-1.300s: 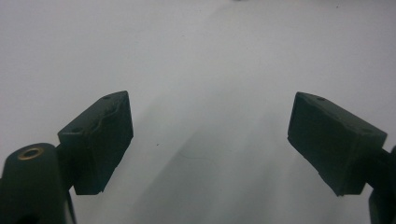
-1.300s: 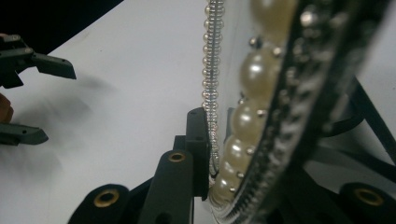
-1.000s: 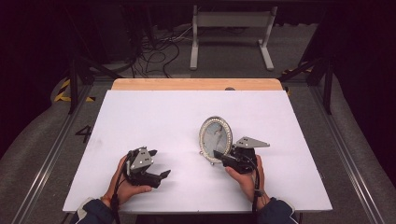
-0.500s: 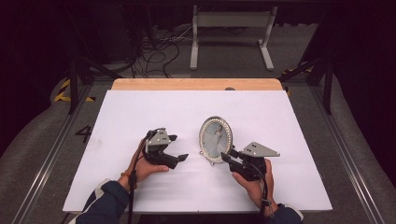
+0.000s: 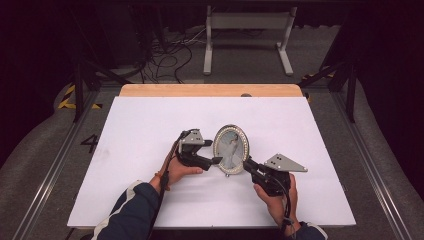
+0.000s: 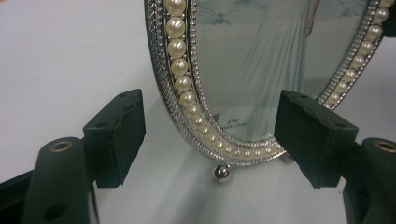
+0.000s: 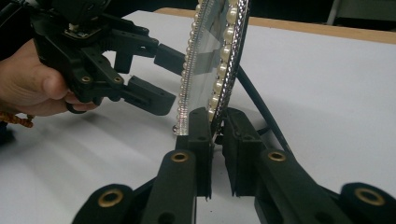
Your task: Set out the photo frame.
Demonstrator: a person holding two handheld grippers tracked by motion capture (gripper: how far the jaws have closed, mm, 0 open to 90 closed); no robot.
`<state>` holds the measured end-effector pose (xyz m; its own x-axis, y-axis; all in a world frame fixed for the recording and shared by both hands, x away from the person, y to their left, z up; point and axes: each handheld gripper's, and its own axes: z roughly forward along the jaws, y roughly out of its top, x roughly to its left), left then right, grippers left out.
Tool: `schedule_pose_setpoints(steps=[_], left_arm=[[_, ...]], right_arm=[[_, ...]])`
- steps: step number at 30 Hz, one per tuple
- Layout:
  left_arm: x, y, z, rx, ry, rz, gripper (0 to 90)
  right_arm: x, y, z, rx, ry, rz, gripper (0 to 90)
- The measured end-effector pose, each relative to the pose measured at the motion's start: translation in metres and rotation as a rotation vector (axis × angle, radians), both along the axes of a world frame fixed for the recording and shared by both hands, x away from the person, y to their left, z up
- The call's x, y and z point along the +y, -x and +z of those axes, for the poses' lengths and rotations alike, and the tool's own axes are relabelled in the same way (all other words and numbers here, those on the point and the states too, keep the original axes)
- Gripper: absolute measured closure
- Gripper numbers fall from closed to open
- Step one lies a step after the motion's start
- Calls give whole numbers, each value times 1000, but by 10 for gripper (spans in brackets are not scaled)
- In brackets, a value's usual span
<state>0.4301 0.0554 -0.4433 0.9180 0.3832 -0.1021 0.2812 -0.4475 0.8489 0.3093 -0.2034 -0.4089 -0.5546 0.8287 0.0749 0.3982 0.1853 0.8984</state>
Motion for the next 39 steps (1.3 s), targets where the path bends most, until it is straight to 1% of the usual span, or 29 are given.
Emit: schedule_pose_setpoints(steps=[1,2,3,4,6,7,10,17,19,20,25,26,28,29,31,33,34,35,36,37,39], left_arm=[[-1,-1,0,-6,-2,-4,256],[-2,-1,-1,-4,0,-2,258],[-3,-3,-2,13,18,-3,279],[-4,-4,-2,11,28,-3,310],[-4,-4,-2,7,28,-8,374],[-4,-3,-2,6,21,-16,374],[-1,-3,-1,12,25,-17,399],[5,1,0,7,15,-7,434],[8,3,0,0,15,5,467],[9,4,-1,6,22,14,486],[14,5,-1,8,26,20,536],[15,6,-1,6,25,21,536],[16,8,0,-3,10,27,556],[17,9,0,2,8,37,570],[19,9,1,-13,-4,38,592],[21,7,0,-6,6,34,619],[21,7,0,-6,14,40,619],[21,7,1,-13,21,45,615],[21,7,1,-14,26,53,612],[21,7,2,-23,41,60,611],[22,6,3,-22,83,69,596]], right_arm=[[1,0,-1,-2,4,-1,832],[1,0,-1,1,0,-1,831],[1,0,-2,5,-7,0,829],[1,0,-3,8,-8,2,829],[2,-1,-3,4,-5,1,829],[2,0,-2,1,-2,-1,829],[2,-1,-2,1,1,-3,827],[-3,-7,-4,20,-20,-7,819],[-4,-10,-5,24,-27,-6,814],[-5,-11,-5,26,-29,-10,812],[-5,-14,-5,36,-34,-15,807],[-5,-16,-5,32,-30,-15,806],[-6,-17,-6,37,-37,-18,803],[-6,-18,-6,35,-37,-16,802],[-5,-19,-6,36,-36,-18,801],[-4,-20,-6,27,-28,-19,801],[-4,-20,-6,27,-29,-19,801],[-4,-19,-6,26,-27,-17,802],[-3,-18,-5,25,-20,-20,804],[-3,-18,-5,20,-17,-19,808],[-2,-17,-5,22,-23,-23,814]])
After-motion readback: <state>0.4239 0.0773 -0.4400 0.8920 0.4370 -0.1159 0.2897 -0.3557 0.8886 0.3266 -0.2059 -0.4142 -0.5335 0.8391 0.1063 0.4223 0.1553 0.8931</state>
